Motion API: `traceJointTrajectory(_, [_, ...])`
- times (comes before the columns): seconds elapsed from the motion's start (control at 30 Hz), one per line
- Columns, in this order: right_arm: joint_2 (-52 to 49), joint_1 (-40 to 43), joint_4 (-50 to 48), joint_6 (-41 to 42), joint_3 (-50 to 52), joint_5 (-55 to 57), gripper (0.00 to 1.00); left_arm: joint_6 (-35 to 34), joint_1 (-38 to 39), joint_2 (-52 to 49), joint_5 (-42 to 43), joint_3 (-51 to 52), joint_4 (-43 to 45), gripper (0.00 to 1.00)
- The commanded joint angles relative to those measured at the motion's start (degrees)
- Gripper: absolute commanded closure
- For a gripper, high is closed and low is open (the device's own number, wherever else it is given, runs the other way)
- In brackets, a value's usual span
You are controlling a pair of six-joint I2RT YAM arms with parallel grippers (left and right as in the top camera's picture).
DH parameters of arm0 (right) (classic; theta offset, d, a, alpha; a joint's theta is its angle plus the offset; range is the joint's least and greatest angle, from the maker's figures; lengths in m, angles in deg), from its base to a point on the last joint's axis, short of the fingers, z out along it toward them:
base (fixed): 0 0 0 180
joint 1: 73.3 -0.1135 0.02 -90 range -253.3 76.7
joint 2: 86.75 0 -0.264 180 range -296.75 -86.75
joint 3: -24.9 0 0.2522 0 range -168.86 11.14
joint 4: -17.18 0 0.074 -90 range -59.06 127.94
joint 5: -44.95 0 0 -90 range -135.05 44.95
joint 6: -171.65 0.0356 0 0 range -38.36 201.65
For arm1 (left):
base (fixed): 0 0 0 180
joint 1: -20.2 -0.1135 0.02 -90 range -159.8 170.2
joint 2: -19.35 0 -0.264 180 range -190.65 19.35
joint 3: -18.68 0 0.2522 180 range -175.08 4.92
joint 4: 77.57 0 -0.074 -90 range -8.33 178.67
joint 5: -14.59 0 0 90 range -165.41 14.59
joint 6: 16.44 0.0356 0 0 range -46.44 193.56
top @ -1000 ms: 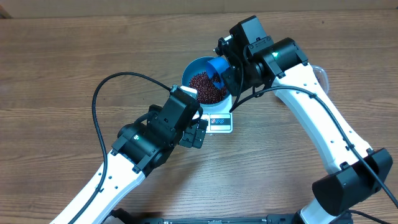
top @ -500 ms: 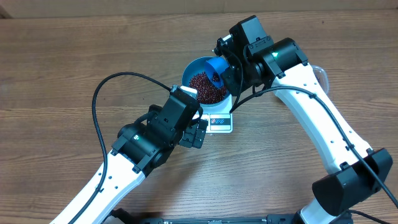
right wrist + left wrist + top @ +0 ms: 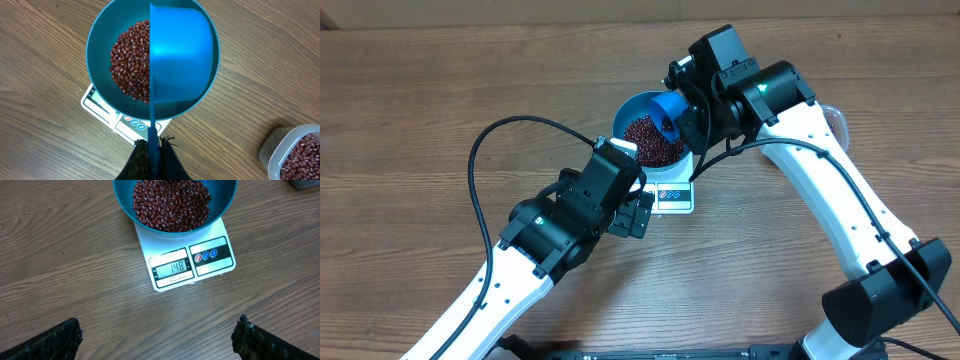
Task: Scoop item into bowl and weigh 150g on scale
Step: 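Tip the scoop over the teal bowl to add beans slowly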
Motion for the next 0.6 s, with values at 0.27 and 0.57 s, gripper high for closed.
traceJointTrajectory(0.27, [1.55,0.07,-0.2,0.39,-1.53,0.5,0.96,-0.15,-0.31,0.63,-0.37,-1.27,0.11,0.0])
traceJointTrajectory(0.57, [1.55,0.31,-0.02,1.22,-1.53,1.73,0.96,-0.15,-0.31,0.63,-0.37,-1.27,0.11,0.0])
